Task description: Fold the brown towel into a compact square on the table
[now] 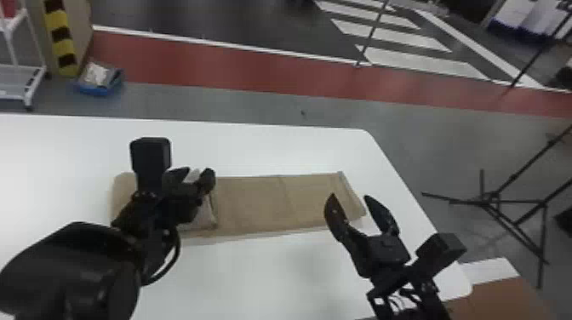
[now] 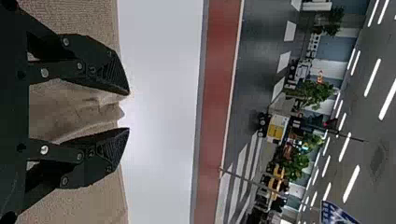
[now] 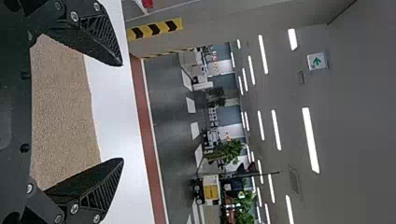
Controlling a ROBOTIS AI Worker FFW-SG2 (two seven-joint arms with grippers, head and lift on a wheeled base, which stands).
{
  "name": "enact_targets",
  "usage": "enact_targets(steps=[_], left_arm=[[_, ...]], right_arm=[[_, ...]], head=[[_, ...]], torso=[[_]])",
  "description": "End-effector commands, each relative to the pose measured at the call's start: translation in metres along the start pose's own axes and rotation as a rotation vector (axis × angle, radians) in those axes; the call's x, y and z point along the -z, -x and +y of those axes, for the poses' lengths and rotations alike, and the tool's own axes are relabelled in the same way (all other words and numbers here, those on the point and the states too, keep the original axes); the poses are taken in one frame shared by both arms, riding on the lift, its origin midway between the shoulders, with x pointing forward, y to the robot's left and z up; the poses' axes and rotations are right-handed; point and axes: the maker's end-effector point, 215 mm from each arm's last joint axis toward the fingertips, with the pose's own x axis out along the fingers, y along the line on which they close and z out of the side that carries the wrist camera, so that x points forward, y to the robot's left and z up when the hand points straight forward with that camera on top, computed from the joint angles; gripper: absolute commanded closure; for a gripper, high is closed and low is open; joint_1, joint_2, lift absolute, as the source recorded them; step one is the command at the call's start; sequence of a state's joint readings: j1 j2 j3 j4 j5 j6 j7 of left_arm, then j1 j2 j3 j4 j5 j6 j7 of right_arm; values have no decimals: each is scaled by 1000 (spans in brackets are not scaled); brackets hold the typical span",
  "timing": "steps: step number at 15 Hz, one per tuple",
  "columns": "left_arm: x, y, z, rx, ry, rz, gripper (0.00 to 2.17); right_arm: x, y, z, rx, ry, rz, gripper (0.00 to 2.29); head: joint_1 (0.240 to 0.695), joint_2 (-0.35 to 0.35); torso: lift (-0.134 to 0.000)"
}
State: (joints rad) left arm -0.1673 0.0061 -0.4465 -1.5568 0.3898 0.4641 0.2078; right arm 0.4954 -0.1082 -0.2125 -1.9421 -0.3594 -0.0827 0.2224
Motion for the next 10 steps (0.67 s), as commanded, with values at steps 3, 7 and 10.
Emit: enact_targets(steps=[3,7,10], left_arm=[[-9,23,-5,2,49,-40,36],[-20,73,76,-189,-24,-140,36],[-42,129,161,-328,-64,-331,36]], right_arm=[[9,-19,25,-30,6,17,171],[42,-49,105,-141,15,120,174],[77,-72,164,-235,25,220,174]], head=[[695,-350],[695,-278],[695,-104]], torso=[[-118],[-118],[-118]])
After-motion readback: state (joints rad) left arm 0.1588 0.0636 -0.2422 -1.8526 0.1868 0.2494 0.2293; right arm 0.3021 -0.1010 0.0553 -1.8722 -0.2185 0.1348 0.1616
